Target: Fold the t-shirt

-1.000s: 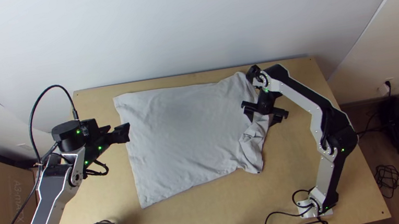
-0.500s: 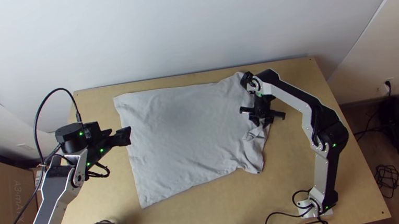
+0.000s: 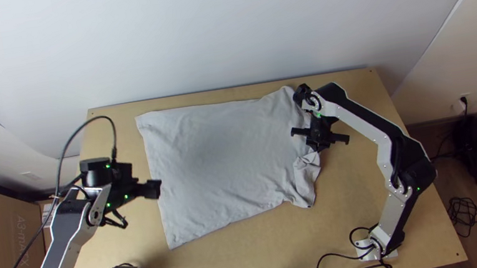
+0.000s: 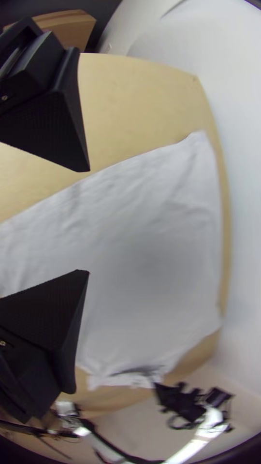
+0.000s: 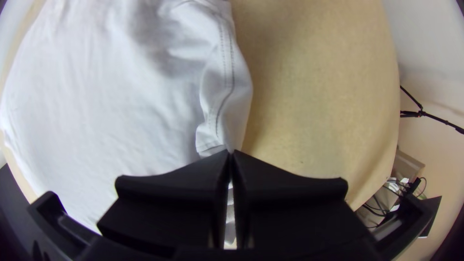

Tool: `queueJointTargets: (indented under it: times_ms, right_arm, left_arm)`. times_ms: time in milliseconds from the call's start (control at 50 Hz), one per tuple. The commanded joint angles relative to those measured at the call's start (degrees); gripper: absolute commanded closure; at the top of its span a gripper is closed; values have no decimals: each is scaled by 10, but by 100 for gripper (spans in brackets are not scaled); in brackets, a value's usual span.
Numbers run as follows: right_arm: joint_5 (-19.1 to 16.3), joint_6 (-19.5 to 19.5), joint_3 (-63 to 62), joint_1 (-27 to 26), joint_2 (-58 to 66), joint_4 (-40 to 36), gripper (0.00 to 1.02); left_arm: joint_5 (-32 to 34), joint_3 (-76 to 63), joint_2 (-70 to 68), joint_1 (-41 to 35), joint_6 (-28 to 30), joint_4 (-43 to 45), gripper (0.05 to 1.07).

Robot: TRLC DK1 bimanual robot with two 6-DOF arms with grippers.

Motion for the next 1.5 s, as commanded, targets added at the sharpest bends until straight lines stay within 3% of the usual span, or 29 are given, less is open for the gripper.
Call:
queueJointTargets:
  times_ms: [0, 160, 480, 580, 1180, 1480]
  right_arm:
    - [6, -4, -34, -9, -30, -6, 100]
    - [7, -7, -70, -18, -51, -1, 100]
    - [7, -9, -124, -36, -90, 10, 100]
    - [7, -9, -133, -42, -98, 10, 100]
    - [6, -11, -142, -52, -118, 10, 100]
    - [6, -15, -141, -64, -124, 10, 100]
  left_arm:
    - [-1, -40, -30, -19, 75, -57, 11]
    - [-16, -65, -28, -59, 82, -139, 11]
    - [-29, -101, -24, -198, 24, -202, 11]
    - [-28, -101, -3, -202, 19, -213, 20]
    - [-56, -99, 191, -245, -44, -219, 21]
    - [-58, -90, 230, -254, -44, -194, 34]
